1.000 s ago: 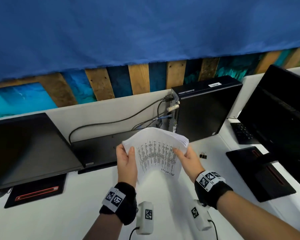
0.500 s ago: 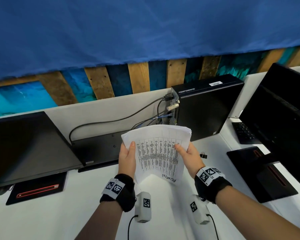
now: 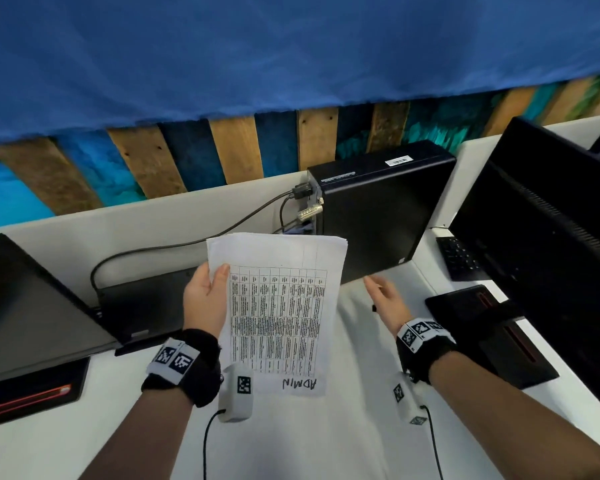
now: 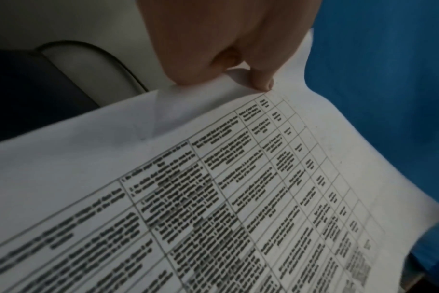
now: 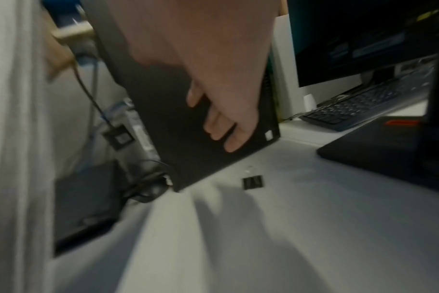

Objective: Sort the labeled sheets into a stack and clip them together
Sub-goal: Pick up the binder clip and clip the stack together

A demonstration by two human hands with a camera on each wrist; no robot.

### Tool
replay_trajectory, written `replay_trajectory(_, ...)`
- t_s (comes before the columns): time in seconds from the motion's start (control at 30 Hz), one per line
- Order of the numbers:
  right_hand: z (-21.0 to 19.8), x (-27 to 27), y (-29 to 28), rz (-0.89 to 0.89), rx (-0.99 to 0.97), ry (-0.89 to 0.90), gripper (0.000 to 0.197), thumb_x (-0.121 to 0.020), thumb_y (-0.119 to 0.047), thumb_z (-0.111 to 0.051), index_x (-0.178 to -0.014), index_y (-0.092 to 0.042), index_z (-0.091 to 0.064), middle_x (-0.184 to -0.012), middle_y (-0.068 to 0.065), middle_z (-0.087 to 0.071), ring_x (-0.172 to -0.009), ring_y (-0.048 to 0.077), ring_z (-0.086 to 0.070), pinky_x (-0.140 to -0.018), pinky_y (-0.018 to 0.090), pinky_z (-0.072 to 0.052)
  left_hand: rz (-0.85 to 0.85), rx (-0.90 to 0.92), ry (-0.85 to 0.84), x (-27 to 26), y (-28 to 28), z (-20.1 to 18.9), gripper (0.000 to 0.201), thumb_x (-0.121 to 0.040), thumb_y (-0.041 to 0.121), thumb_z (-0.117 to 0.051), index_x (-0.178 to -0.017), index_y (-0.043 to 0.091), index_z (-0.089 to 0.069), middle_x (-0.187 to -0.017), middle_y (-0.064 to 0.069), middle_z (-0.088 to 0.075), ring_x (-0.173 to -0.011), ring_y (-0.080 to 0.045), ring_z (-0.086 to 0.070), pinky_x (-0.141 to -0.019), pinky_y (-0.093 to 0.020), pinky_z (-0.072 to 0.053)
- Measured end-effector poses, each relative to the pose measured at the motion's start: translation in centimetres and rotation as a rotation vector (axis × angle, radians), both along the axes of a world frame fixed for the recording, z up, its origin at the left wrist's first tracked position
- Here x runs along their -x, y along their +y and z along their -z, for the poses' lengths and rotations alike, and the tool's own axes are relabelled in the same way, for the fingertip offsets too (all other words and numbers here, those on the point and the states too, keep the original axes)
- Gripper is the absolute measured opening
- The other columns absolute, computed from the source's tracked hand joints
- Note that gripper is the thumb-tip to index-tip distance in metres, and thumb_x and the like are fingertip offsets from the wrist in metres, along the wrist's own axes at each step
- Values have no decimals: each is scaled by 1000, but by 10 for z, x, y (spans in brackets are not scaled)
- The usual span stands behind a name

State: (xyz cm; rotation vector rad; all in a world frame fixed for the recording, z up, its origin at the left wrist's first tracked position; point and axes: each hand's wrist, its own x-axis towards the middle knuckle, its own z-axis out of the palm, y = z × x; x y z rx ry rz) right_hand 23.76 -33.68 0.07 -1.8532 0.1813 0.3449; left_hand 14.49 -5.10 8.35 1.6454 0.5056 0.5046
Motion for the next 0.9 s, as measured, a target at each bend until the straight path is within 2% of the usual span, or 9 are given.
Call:
replay_trajectory(0.1,40,-26,-27,36,276,108,57,-86,-41,-61,-136,-23,-41,-128,14,-54,-122,33,-51,-108,43,-37,-7,-10,31,-5,1,9,12,-95,17,-52,-92,21,-62,-82,9,-67,-71,1,-65,-65,-18,-49)
replay_trajectory(0.2,78,-48,-40,-28,386,164,61,-84,-27,-66,-139,-16,-41,-141,18,-48,-127,36,-48,-109,46,-35,-30,8,55,-9,1,20,8,-95,17,-52,-96,15,-60,-84,4,-67,-76,-10,-64,-69,-24,-49)
replay_trajectory(0.33,103,-60,-40,-159,516,148,57,-87,-31,-62,-138,-14,-44,-142,9,-50,-130,29,-47,-113,38,-31,-36,50,66,-13,2,32,10,-95,15,-52,-100,12,-60,-86,4,-69,-74,-6,-65,-66,-21,-51)
replay_trajectory(0.47,103,-58,-35,-194,671,55,21,-89,-25,-58,-104,-13,-66,-123,13,-64,-113,30,-59,-90,30,-40,-24,92,77,-12,2,41,12,-95,17,-52,-101,16,-63,-89,2,-72,-78,-10,-70,-67,-24,-54)
replay_trajectory(0.57,95,-46,-32,-173,672,8,17,-91,-19,-55,-76,-12,-55,-94,13,-67,-96,32,-64,-74,29,-41,-7,119,80,-8,-2,41,11,-95,18,-52,-97,19,-63,-91,0,-73,-80,-12,-71,-71,-29,-56)
replay_trajectory(0.67,79,-31,-29,-112,461,12,25,-94,-18,-48,-70,-14,-43,-81,9,-62,-82,32,-61,-66,32,-43,6,132,61,0,-6,38,12,-95,16,-52,-95,22,-63,-93,2,-73,-84,-12,-70,-78,-31,-54)
replay_trajectory(0.8,27,-25,-12,35,61,-70,14,-91,-13,-58,-80,-16,-51,-98,23,-68,-70,28,-65,-61,35,-56,41,145,57,14,-10,32,14,-95,17,-53,-95,25,-64,-94,4,-73,-86,-8,-70,-80,-30,-54)
replay_trajectory(0.83,8,-24,-5,42,-2,-143,10,-89,-11,-61,-89,-19,-53,-98,20,-67,-75,29,-67,-64,36,-58,49,157,60,18,-11,30,14,-95,18,-52,-95,26,-64,-94,5,-74,-86,-9,-70,-77,-29,-54)
replay_trajectory(0.9,-30,-20,11,17,-91,-311,38,-86,-11,-65,-120,-21,-51,-97,9,-66,-89,27,-69,-74,37,-58,57,174,54,27,-14,27,14,-95,18,-52,-95,26,-63,-93,4,-73,-85,-11,-70,-74,-27,-55)
